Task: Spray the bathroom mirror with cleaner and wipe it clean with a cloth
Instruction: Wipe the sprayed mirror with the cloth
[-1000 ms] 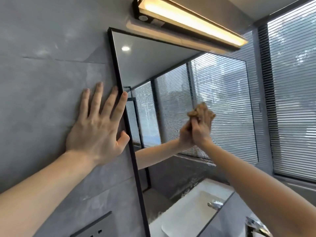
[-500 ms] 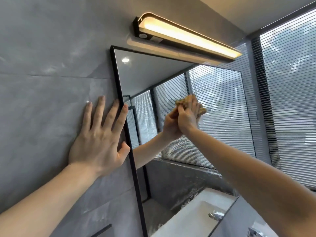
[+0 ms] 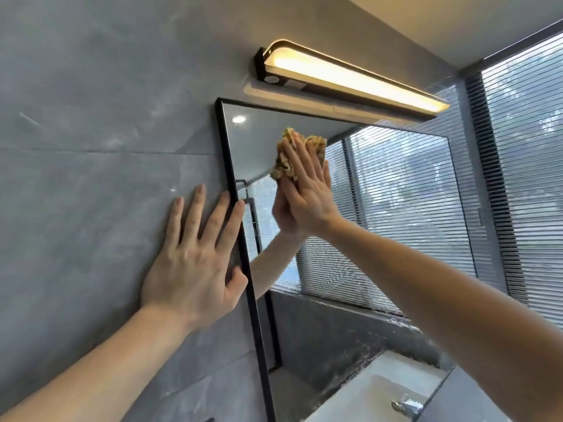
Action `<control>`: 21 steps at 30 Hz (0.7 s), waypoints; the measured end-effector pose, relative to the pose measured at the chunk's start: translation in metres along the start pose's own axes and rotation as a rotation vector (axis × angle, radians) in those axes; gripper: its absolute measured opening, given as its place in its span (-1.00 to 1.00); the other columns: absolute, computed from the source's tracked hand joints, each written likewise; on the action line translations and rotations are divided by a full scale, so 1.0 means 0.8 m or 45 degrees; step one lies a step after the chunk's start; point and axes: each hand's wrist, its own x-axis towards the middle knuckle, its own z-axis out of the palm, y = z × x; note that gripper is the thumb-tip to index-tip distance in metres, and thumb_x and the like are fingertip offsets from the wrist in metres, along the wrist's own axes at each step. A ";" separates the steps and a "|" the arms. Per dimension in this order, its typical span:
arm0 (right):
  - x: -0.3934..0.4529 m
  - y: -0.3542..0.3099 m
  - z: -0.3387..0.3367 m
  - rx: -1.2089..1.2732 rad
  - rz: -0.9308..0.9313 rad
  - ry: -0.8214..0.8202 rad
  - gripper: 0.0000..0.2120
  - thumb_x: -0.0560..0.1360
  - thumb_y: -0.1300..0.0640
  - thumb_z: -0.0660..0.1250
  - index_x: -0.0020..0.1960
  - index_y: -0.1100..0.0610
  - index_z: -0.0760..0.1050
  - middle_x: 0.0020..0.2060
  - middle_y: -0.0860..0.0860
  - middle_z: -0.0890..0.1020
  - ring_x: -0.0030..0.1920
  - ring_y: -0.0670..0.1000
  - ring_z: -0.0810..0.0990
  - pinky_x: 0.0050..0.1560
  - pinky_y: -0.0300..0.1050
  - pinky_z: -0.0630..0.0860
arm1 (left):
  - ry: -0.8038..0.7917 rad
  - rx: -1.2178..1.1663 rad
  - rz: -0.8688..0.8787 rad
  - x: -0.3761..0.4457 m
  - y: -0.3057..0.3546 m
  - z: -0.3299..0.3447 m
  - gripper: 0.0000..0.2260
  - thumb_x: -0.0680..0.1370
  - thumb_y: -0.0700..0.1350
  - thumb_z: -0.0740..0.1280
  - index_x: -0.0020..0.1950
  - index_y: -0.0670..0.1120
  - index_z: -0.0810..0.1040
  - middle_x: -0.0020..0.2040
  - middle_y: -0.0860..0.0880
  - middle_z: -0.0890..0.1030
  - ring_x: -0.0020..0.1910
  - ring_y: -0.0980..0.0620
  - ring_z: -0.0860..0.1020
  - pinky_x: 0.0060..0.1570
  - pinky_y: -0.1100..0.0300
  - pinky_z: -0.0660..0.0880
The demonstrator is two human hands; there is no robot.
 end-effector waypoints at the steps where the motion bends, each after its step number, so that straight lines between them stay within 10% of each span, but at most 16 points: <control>1: 0.008 0.022 -0.003 0.011 0.136 0.021 -0.38 0.69 -0.12 0.04 0.73 -0.09 0.05 0.73 -0.10 0.02 0.71 -0.08 -0.18 0.70 0.12 -0.24 | -0.002 0.000 -0.001 0.000 0.000 0.001 -0.13 0.49 0.15 0.18 0.73 -0.16 0.01 0.70 -0.24 0.16 0.68 -0.38 0.02 0.60 -0.40 0.04; 11: -0.004 0.148 -0.031 0.064 1.173 0.083 -0.31 0.68 -0.24 0.00 0.74 0.00 0.02 0.74 -0.02 -0.03 0.72 0.08 -0.12 0.67 0.27 -0.20 | -0.022 0.016 0.000 0.002 0.000 0.001 -0.12 0.49 0.19 0.16 0.73 -0.16 0.02 0.69 -0.25 0.16 0.68 -0.38 0.02 0.59 -0.41 0.06; 21: 0.070 -0.068 -0.004 0.071 0.072 -0.095 -0.32 0.67 -0.25 -0.07 0.73 -0.11 -0.12 0.72 -0.13 -0.15 0.70 -0.03 -0.32 0.62 0.08 -0.48 | -0.003 0.004 0.013 0.001 0.001 -0.005 -0.14 0.47 0.14 0.19 0.71 -0.19 0.10 0.70 -0.26 0.14 0.68 -0.37 0.03 0.59 -0.41 0.07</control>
